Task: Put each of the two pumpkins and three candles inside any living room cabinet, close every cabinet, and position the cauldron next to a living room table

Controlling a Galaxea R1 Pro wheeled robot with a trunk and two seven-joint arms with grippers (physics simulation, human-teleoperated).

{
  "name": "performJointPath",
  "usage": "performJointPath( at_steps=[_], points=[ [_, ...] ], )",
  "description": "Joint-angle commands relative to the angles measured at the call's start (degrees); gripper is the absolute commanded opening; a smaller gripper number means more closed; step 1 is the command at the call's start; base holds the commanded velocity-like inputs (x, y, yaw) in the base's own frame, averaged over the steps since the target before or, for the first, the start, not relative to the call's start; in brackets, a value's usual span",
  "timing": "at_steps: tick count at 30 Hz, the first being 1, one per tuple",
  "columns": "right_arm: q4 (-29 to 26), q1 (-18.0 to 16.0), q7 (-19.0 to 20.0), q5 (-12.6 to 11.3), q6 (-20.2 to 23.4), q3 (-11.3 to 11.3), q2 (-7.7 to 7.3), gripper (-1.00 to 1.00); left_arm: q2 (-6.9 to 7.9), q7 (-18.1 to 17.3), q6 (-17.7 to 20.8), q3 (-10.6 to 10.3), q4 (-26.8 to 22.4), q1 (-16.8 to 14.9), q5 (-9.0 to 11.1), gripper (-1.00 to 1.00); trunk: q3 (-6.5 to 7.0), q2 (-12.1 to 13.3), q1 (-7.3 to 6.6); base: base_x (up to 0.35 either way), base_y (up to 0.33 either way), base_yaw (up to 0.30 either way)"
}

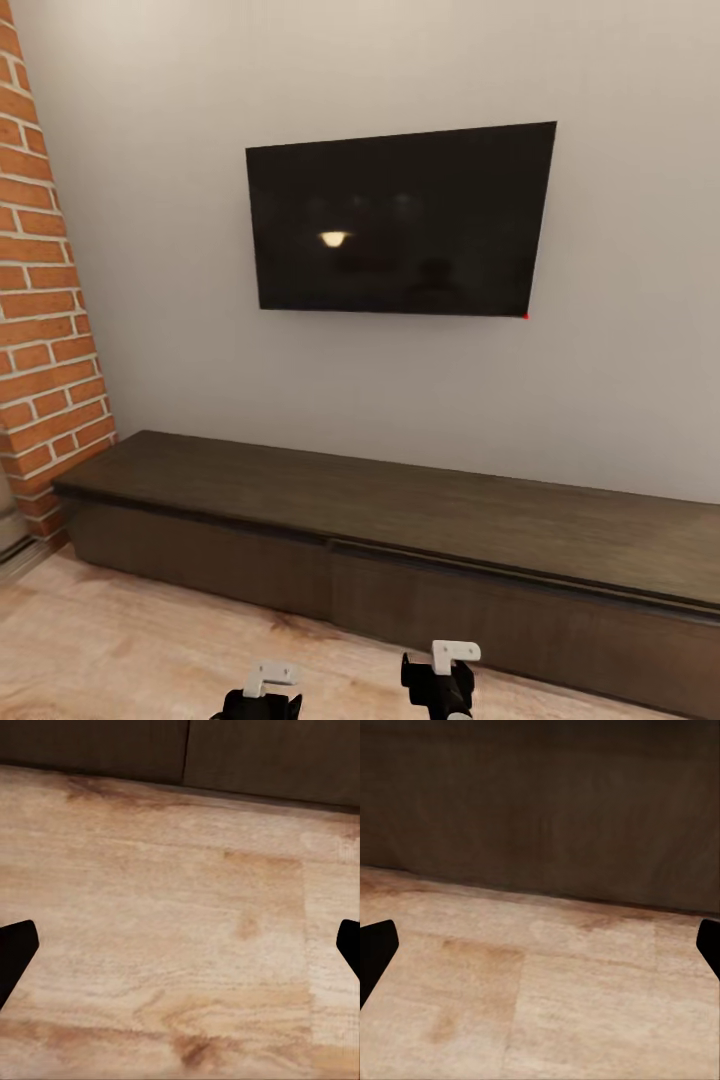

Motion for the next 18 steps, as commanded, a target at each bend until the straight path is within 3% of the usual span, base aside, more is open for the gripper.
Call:
performJointPath(
  at_steps=[1, 9, 18],
  points=[
    [0.07, -0.06, -0.33, -0.58, -0.28, 0.49, -0.01, 1.00, 0.02, 0.14, 0.25, -0.12, -0.05, -0.03, 0.57, 1.00, -0.06, -0.03, -0.01, 0.000, 0.266, 0.129],
    [0.11, -0.04, -0.47, -0.58, -0.23, 0.49, 0.06, 1.00, 0.02, 0.14, 0.24, -0.12, 0.01, -0.03, 0.42, 1.00, -0.06, -0.03, -0.01, -0.054, 0.267, 0.245],
    [0.18, -0.03, -0.54, -0.58, -0.22, 0.49, 0.15, 1.00, 0.02, 0.19, 0.24, -0.12, 0.02, -0.03, 0.39, 1.00, -0.06, -0.03, -0.01, -0.015, 0.057, 0.291]
  ],
)
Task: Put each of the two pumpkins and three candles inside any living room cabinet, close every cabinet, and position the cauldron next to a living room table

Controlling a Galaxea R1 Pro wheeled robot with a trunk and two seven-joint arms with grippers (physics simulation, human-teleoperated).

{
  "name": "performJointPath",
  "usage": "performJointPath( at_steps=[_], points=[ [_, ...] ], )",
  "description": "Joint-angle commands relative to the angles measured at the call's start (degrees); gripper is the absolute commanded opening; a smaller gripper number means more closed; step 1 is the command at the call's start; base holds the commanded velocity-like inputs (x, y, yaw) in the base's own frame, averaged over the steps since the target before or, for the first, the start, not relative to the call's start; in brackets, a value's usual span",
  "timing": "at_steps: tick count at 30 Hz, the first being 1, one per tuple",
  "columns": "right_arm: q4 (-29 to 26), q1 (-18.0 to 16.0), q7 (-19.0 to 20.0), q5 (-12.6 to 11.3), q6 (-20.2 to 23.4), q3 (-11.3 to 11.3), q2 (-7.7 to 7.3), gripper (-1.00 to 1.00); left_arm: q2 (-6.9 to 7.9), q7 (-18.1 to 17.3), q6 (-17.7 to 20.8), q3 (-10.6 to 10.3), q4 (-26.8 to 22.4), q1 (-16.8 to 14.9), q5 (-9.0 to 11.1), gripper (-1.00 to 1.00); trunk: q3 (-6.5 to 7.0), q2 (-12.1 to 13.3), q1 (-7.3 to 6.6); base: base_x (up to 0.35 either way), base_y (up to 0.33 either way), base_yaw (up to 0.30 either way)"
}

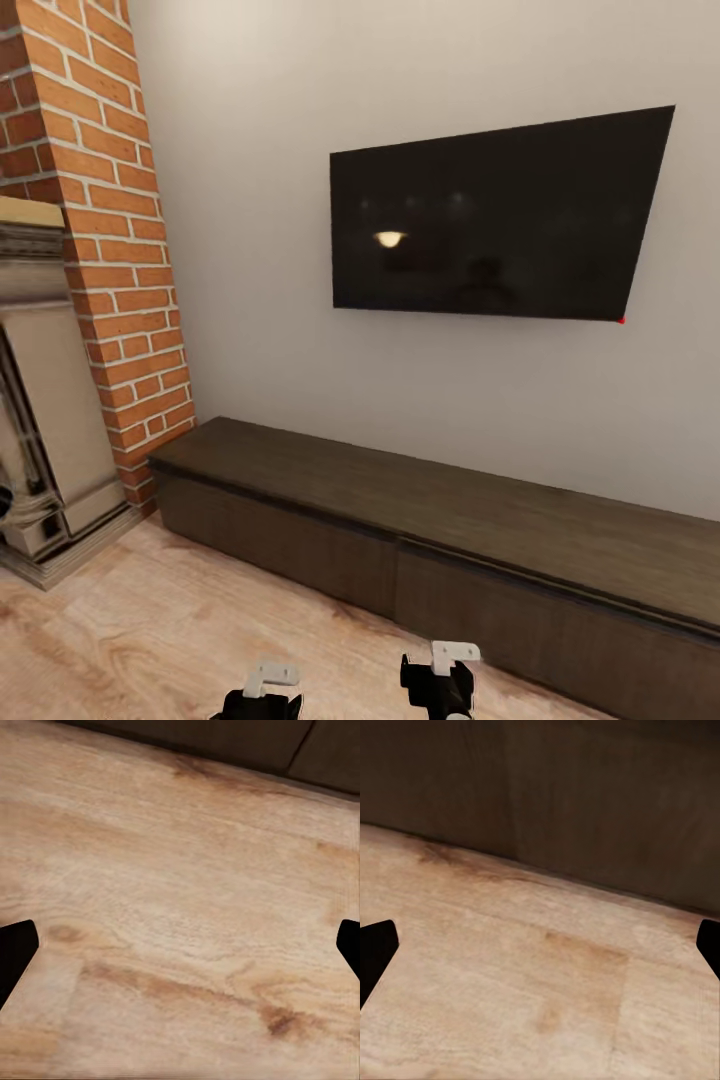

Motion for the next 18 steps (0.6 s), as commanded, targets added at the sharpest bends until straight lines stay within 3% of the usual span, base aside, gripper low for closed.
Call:
performJointPath(
  at_steps=[1, 18],
  points=[
    [0.02, -0.04, -0.31, -0.59, -0.25, 0.49, -0.03, 1.00, 0.02, 0.15, 0.28, -0.12, -0.06, -0.04, 0.57, 1.00, -0.06, -0.03, -0.01, -0.002, 0.006, 0.293],
    [0.04, -0.03, -0.28, -0.59, -0.25, 0.49, 0.13, 1.00, 0.02, 0.24, 0.27, -0.09, -0.06, -0.04, 0.62, 1.00, -0.06, -0.03, -0.01, 0.000, 0.001, 0.293]
  ],
)
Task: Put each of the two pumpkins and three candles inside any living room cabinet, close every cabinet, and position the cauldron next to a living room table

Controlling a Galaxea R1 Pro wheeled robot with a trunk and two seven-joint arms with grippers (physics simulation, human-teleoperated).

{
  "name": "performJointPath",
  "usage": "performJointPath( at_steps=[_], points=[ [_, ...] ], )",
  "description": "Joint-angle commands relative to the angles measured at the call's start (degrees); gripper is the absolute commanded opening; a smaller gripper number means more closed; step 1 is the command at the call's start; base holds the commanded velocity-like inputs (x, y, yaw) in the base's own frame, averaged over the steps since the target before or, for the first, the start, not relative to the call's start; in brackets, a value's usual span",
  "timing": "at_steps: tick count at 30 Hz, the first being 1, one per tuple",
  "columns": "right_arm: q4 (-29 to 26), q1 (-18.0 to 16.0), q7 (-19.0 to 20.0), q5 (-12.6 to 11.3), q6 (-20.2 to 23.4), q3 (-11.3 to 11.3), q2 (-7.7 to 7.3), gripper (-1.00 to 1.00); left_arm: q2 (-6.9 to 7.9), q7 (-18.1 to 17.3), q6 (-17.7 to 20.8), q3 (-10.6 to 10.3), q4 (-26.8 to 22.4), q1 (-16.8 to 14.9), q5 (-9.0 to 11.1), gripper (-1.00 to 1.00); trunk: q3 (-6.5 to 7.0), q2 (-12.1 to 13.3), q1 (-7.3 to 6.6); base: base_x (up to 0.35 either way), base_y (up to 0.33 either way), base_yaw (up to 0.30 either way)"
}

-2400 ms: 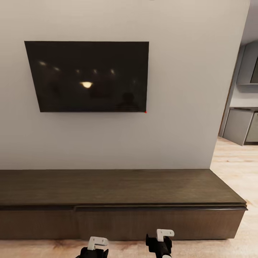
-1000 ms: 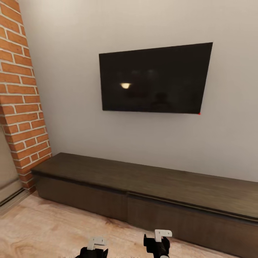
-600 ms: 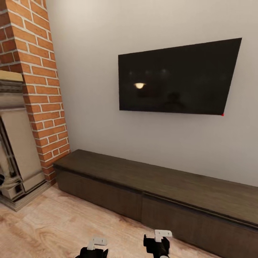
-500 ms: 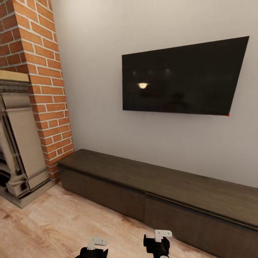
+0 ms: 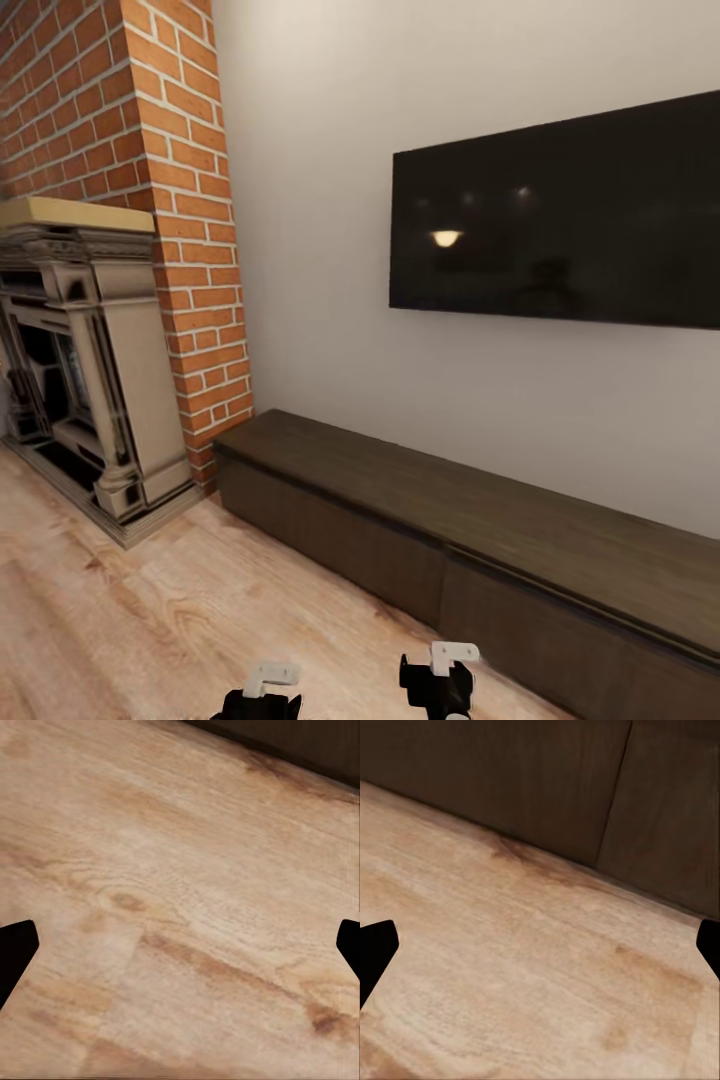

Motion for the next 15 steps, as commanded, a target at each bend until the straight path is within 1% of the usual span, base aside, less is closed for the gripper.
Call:
performJointPath(
  at_steps=[1, 12, 15],
  points=[
    [0.02, -0.04, -0.32, -0.59, -0.25, 0.49, 0.01, 1.00, 0.02, 0.16, 0.28, -0.10, -0.06, -0.04, 0.58, 1.00, -0.06, -0.03, -0.01, 0.000, 0.000, 0.294],
    [0.10, -0.04, -0.24, -0.51, -0.25, 0.49, 0.08, 1.00, 0.02, 0.17, 0.20, -0.07, -0.06, -0.04, 0.61, 1.00, -0.06, -0.03, -0.01, 0.001, 0.000, 0.293],
    [0.10, -0.04, -0.22, -0.50, -0.25, 0.49, 0.08, 1.00, 0.02, 0.17, 0.20, -0.07, -0.06, -0.04, 0.64, 1.00, -0.06, -0.03, -0.01, 0.049, 0.086, 0.293]
  ],
)
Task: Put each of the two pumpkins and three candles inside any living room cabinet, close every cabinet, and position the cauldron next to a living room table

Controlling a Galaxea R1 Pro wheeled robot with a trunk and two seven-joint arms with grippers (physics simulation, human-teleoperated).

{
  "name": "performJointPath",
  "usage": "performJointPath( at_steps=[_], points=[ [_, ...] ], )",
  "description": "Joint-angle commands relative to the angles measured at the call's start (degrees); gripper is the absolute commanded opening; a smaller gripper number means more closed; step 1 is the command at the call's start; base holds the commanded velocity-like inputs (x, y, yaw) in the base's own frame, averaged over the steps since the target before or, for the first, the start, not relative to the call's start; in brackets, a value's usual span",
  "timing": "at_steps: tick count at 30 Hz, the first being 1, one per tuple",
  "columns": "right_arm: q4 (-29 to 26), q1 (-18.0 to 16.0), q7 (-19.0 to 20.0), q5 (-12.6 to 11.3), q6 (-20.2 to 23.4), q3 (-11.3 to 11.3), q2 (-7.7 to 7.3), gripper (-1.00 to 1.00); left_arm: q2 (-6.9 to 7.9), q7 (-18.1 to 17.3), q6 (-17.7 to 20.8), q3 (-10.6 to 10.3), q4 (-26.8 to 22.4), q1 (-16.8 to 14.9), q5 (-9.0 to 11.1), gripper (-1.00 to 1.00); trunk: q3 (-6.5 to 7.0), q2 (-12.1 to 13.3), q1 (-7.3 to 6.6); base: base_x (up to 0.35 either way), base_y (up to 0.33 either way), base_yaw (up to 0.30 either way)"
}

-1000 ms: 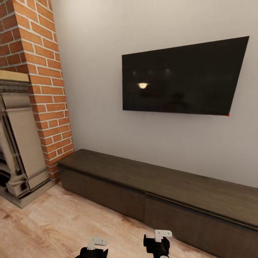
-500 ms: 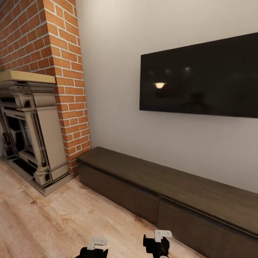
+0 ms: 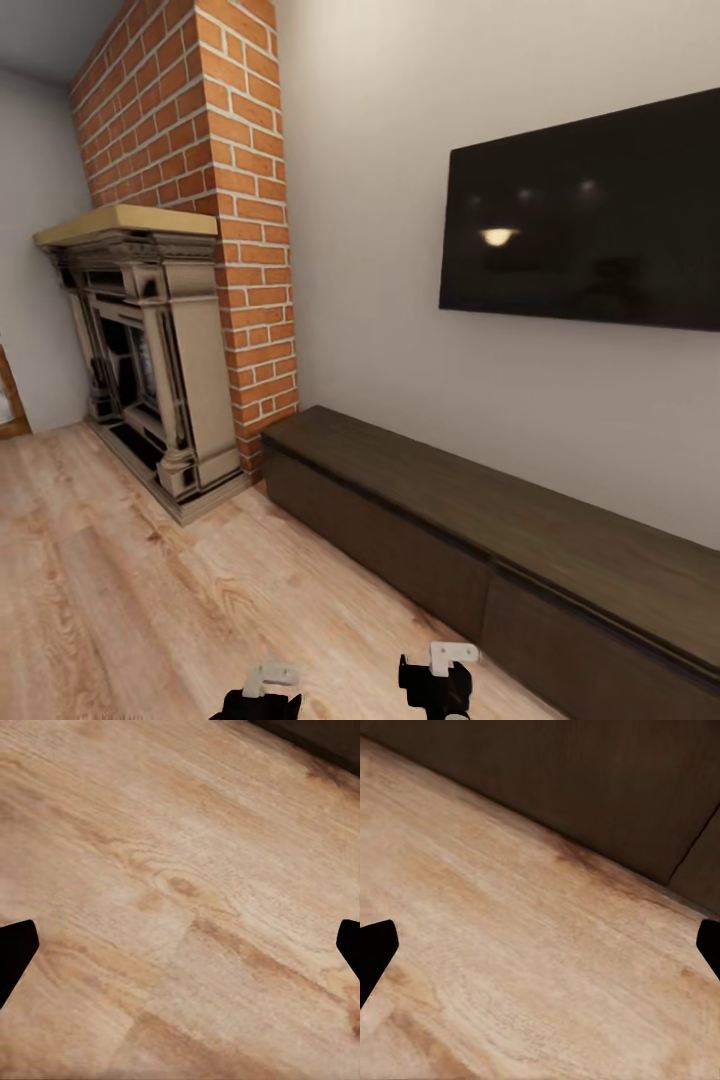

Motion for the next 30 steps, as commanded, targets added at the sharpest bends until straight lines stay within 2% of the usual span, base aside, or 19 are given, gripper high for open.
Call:
performJointPath(
  at_steps=[1, 14, 30],
  points=[
    [0.02, -0.04, -0.33, -0.59, -0.26, 0.49, -0.03, 1.00, 0.02, 0.15, 0.26, -0.13, -0.05, -0.04, 0.57, 1.00, -0.06, -0.03, 0.00, 0.085, 0.188, 0.293],
    [0.03, -0.04, -0.26, -0.58, -0.27, 0.49, -0.11, 1.00, 0.02, 0.19, 0.26, -0.13, -0.05, -0.04, 0.56, 1.00, -0.06, -0.03, 0.00, 0.121, 0.288, 0.293],
    [0.03, -0.04, -0.17, -0.35, -0.26, 0.49, -0.06, 1.00, 0.02, 0.24, 0.18, -0.13, -0.05, -0.04, 0.53, 1.00, -0.06, -0.03, 0.00, 0.184, 0.288, 0.293]
  ],
)
